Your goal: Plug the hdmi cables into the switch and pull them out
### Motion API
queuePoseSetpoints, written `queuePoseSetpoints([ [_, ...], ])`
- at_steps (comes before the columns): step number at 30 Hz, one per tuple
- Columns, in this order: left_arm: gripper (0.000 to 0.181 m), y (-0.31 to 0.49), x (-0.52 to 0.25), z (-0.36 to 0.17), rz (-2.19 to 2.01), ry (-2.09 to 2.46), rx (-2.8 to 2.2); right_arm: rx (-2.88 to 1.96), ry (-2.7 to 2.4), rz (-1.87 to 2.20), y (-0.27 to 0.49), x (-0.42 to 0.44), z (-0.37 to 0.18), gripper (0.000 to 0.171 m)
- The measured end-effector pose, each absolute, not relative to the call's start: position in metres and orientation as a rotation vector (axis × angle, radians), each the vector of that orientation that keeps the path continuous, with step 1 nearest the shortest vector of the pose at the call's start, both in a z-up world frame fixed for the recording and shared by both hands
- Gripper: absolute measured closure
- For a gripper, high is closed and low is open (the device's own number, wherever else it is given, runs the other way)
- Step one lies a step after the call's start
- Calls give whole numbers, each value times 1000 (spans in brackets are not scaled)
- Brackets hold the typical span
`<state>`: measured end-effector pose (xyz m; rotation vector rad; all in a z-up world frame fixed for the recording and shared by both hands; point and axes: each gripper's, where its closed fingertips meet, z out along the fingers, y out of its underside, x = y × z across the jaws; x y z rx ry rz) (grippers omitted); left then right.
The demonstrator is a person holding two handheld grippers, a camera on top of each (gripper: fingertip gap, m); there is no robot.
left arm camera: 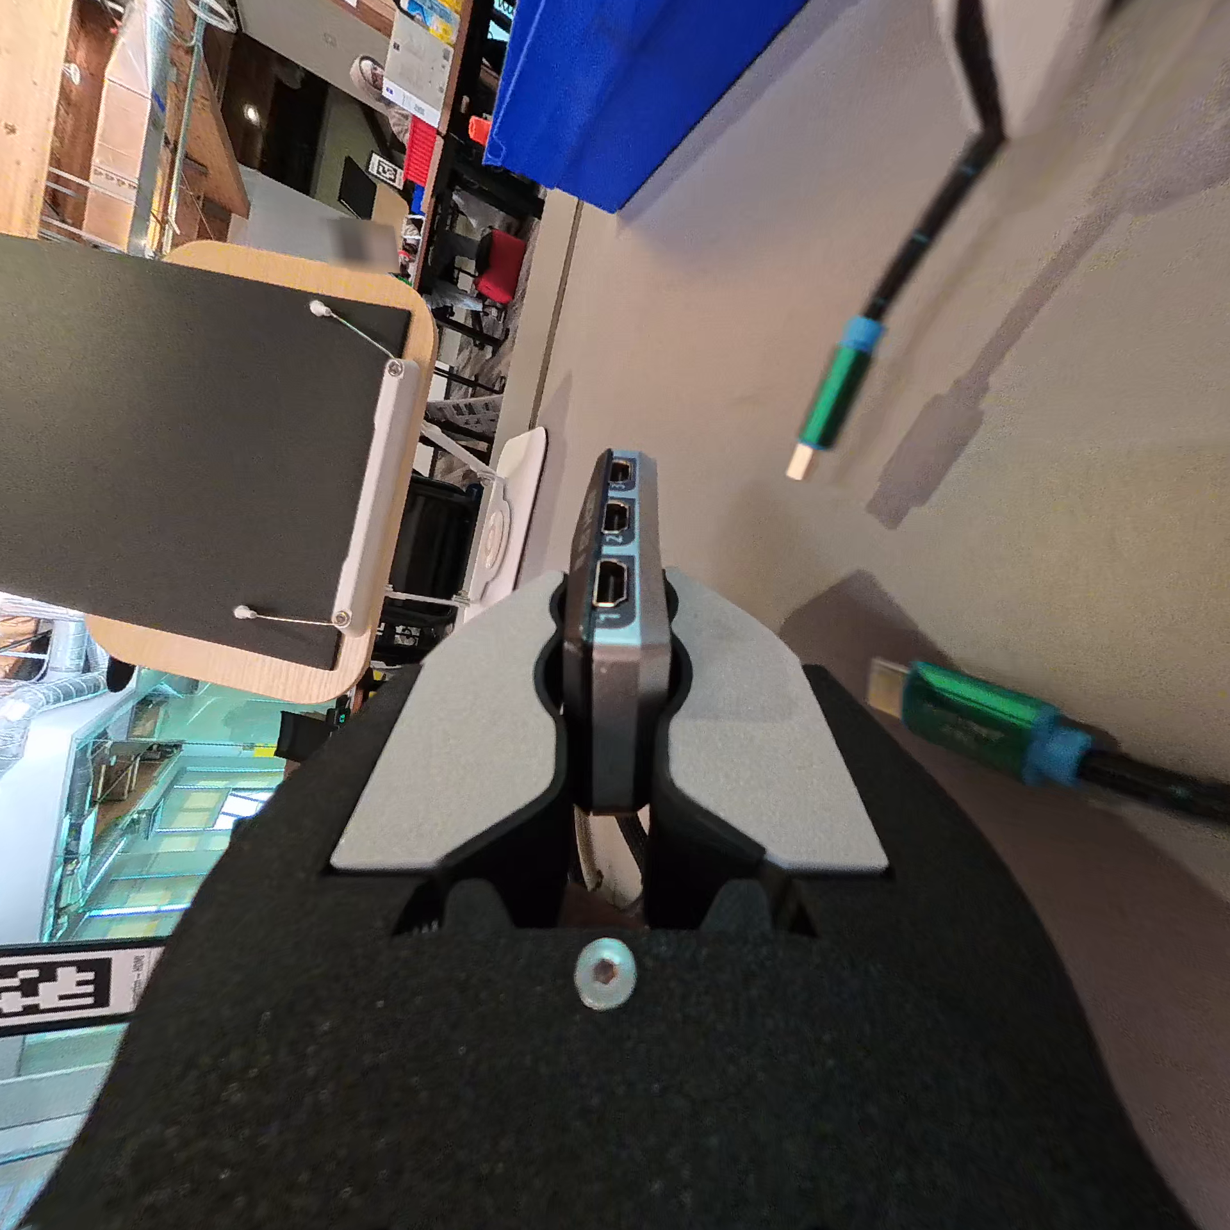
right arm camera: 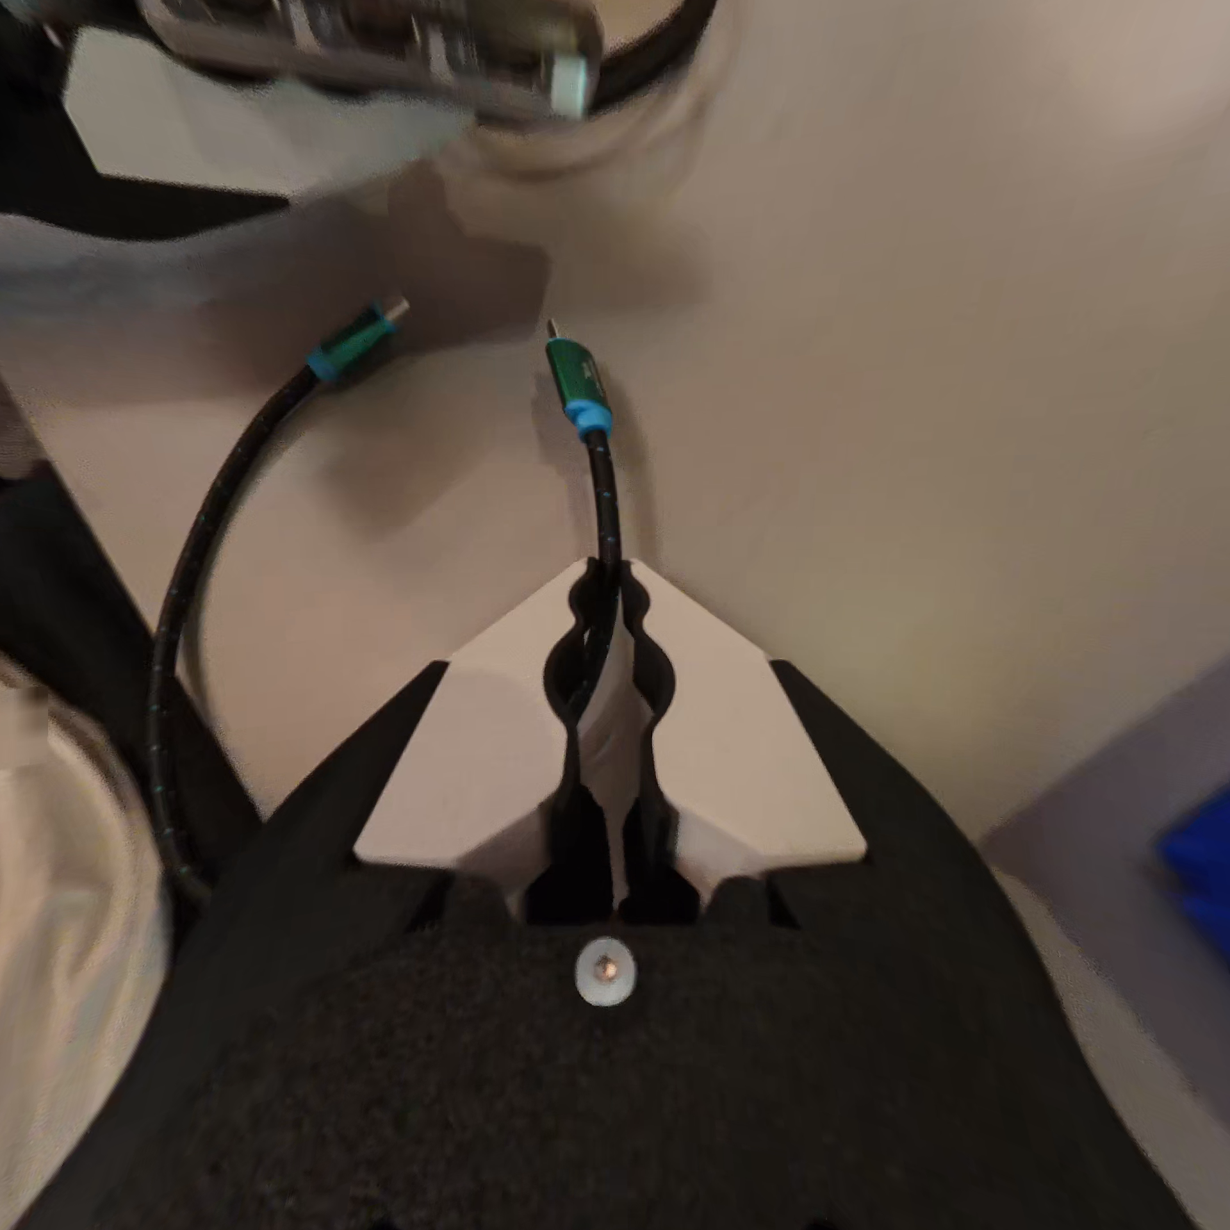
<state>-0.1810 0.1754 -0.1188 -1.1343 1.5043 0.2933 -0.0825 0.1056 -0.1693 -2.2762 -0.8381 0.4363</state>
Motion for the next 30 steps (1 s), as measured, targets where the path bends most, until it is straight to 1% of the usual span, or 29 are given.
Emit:
queuePoseSetpoints([
  [4,159,174,-177,-116,304,1494,-1124,-2097,-947,-2,115,-68,-128,166],
  [10,159,169,-172,-116,260,1497,-1141,-1899,-1053,-263,110,-77,-106,166],
  [17,159,171,-174,-116,253,1491,-1153,-1814,-1061,-305,110,-84,-95,166],
  [30,158,172,-173,-120,286,1505,-1143,-1823,-1100,-344,110,-90,-97,166],
])
